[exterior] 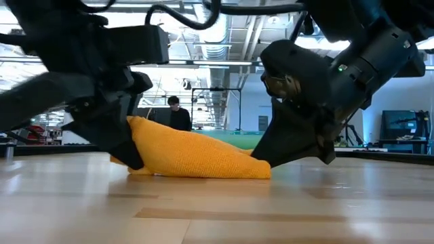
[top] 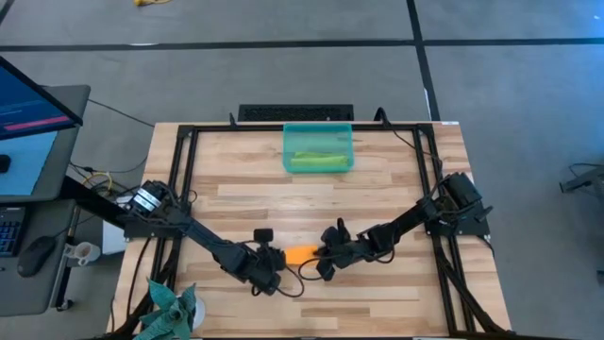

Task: Roll microfiber towels into tight, uniform cylinder then place into a basket
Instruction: Put the yellow microfiber towel into the blue bin

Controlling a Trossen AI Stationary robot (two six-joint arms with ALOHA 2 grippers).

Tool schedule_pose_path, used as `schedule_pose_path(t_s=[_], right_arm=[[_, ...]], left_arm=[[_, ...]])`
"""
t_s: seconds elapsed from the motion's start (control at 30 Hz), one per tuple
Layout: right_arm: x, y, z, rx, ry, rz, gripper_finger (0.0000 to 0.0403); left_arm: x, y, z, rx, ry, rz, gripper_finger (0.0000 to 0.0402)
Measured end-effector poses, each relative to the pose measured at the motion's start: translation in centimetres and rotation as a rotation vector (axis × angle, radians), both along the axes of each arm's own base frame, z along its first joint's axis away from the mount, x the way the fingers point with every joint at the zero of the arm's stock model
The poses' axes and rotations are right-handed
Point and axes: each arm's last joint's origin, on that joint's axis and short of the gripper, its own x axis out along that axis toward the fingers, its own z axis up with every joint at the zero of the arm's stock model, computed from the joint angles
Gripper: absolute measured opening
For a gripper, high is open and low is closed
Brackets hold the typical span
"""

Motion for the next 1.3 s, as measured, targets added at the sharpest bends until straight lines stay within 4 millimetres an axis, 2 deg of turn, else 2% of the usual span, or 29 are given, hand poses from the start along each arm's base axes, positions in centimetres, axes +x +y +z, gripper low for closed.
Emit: schedule_pose_path(t_s=[0.2,0.37,0.63,0.77,1.03,1.3], right_arm=[[0.0,-0.8,0.7,-0.095,-0.005,-0.004,0.001],[-0.4,-2.1,2.3,-0.18,0.019,-0.014,0.001],[-0.4,-4.1,4.3,-0.264,0.024,-0.022,0.001],[-0.6,-5.6,5.6,-0.315,0.041,-0.048,0.001],[-0.9,-8.8,8.6,-0.432,0.032,-0.032,0.001],[-1.1,-12.0,9.4,-0.505,0.071,-0.048,0.001]], left_arm=[[0.7,1.6,0.1,0.042,0.018,0.002,0.0011],[1.2,2.9,0.2,0.102,0.034,-0.007,0.0007],[2.0,5.7,1.9,0.207,-0.006,0.03,0.0009],[2.5,7.4,2.6,0.268,-0.013,0.047,0.0008],[4.0,11.1,3.5,0.278,-0.041,0.044,0.001],[5.3,15.5,5.4,0.295,-0.127,0.053,0.0011]])
